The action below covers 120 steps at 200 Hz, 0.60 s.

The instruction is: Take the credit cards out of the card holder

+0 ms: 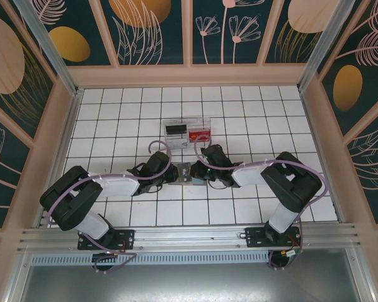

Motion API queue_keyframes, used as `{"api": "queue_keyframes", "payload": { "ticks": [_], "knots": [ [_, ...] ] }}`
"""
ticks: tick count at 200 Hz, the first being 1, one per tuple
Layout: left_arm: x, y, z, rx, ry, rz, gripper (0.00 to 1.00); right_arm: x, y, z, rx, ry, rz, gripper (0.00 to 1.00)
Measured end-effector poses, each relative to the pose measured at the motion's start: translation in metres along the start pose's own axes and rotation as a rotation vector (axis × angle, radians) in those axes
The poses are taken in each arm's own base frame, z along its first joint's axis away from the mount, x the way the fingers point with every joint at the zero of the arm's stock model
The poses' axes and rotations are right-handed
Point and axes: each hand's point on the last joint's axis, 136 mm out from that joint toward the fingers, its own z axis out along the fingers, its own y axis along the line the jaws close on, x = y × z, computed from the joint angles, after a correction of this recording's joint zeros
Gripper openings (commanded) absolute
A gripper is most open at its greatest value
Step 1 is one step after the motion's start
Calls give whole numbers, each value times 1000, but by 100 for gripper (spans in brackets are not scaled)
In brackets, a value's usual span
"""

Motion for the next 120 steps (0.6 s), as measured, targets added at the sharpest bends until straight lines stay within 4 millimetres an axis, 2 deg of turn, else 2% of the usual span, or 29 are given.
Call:
{"api": "queue_keyframes", "payload": {
  "ticks": [58,104,120],
  "knots": [
    [0,1,0,-3,-2,0,17,-8,-16,-23,7,-46,30,0],
    [-1,-1,-6,-3,-2,0,20,-19,1,-45,-31,-99,-26,0],
    [-6,-5,-13,12,-16,0,26,-22,5,-53,-30,-117,-59,0]
  ]
}}
